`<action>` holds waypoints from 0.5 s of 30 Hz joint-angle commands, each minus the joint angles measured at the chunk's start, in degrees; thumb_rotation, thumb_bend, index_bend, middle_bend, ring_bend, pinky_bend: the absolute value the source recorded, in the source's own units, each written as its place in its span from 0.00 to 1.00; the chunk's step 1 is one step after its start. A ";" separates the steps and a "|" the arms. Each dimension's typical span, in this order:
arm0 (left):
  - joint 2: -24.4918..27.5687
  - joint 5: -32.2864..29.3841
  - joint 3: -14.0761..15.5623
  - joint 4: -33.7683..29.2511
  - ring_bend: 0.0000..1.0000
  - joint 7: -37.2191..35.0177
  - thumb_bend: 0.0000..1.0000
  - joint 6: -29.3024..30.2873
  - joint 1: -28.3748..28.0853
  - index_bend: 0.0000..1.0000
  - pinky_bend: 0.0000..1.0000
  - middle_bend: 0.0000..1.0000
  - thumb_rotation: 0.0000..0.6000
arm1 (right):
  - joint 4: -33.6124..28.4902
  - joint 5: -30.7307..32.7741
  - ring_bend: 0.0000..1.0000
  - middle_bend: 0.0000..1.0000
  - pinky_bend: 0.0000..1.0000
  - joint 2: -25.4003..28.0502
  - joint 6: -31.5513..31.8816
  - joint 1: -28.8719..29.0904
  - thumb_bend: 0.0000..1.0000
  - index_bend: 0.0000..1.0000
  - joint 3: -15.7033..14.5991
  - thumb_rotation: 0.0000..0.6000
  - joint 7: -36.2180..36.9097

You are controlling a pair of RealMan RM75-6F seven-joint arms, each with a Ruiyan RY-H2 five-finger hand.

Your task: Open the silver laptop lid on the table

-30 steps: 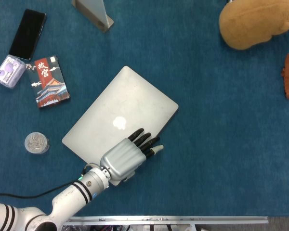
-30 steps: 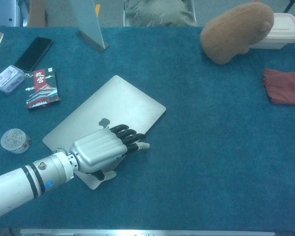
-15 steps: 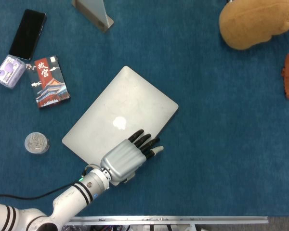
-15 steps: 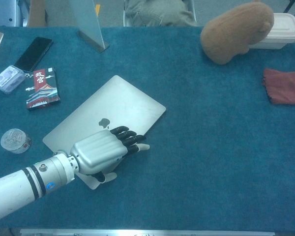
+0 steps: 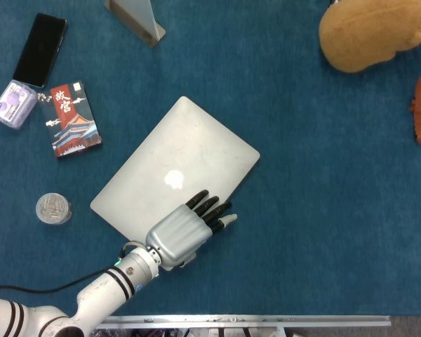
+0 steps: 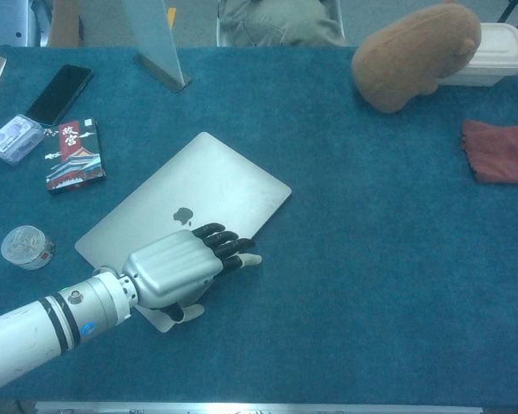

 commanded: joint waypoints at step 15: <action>2.01 0.16 -0.85 0.83 0.00 -0.67 0.32 -0.05 -0.59 0.00 0.00 0.00 1.00 | -1.63 -0.21 0.00 0.11 0.03 0.10 1.05 -0.22 0.31 0.00 0.08 0.86 -1.74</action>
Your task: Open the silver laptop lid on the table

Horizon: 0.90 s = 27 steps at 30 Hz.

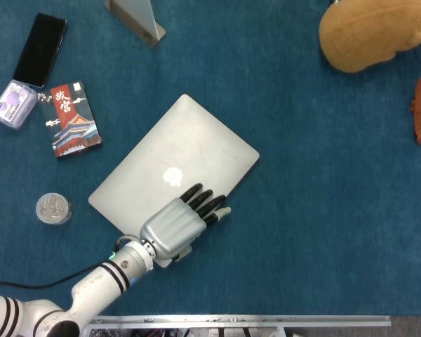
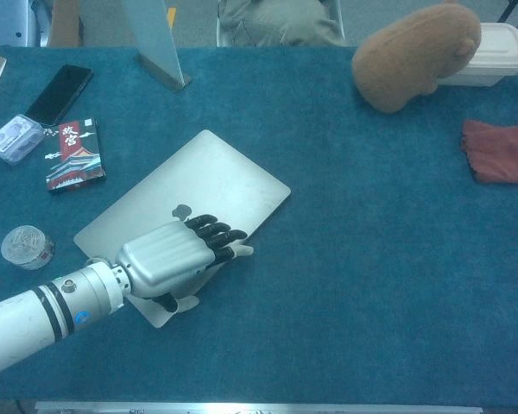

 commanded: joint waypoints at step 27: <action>7.17 -21.50 -15.93 0.98 0.00 -6.03 0.31 0.09 -9.15 0.07 0.00 0.00 0.00 | -0.51 -0.69 0.00 0.11 0.03 0.13 0.57 -0.27 0.31 0.00 0.03 0.85 0.95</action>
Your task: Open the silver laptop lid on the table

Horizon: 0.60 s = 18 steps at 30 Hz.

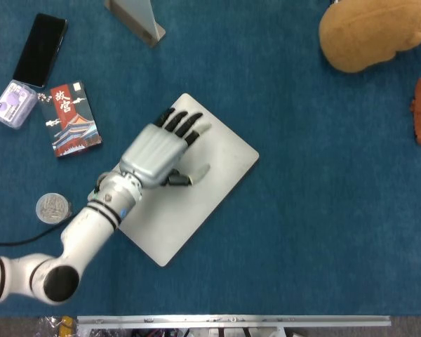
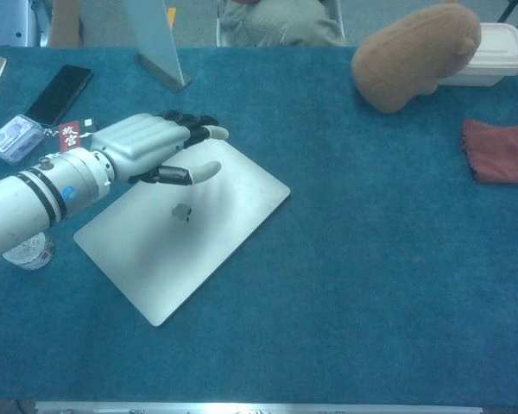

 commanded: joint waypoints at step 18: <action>-7.73 -10.70 -1.10 19.86 0.00 -0.62 0.31 0.44 -4.07 0.24 0.00 0.00 0.00 | 0.38 0.30 0.00 0.11 0.03 -0.29 -0.47 0.45 0.31 0.00 0.24 0.85 -0.08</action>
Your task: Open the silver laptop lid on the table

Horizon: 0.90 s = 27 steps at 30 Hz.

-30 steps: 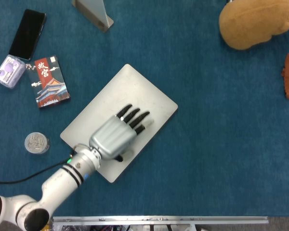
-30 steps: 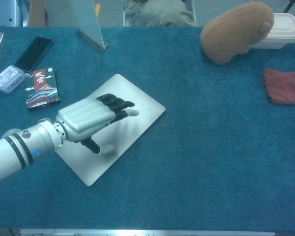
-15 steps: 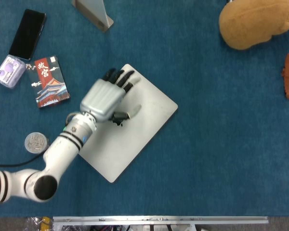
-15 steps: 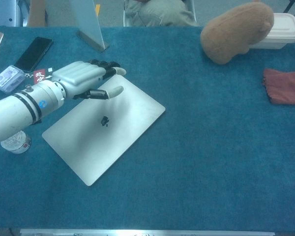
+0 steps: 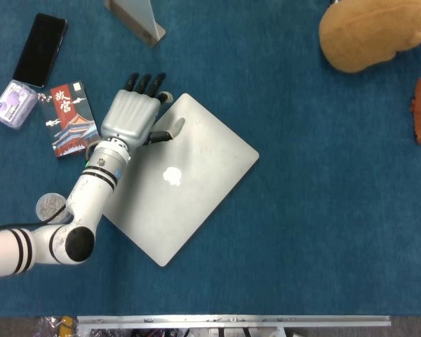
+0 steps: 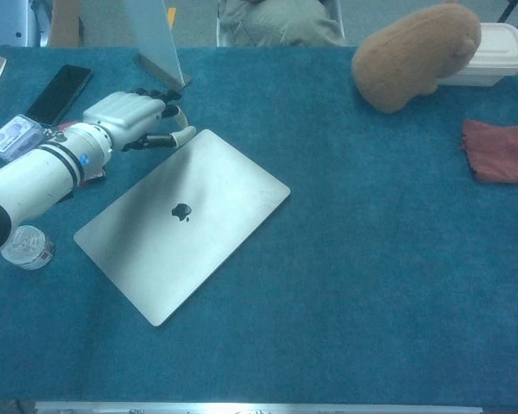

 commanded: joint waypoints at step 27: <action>-5.93 -1.14 1.54 8.13 0.00 -0.10 0.31 -1.91 -1.57 0.24 0.00 0.00 0.00 | 0.10 0.60 0.00 0.11 0.03 0.76 0.54 -0.79 0.31 0.00 0.05 0.85 0.42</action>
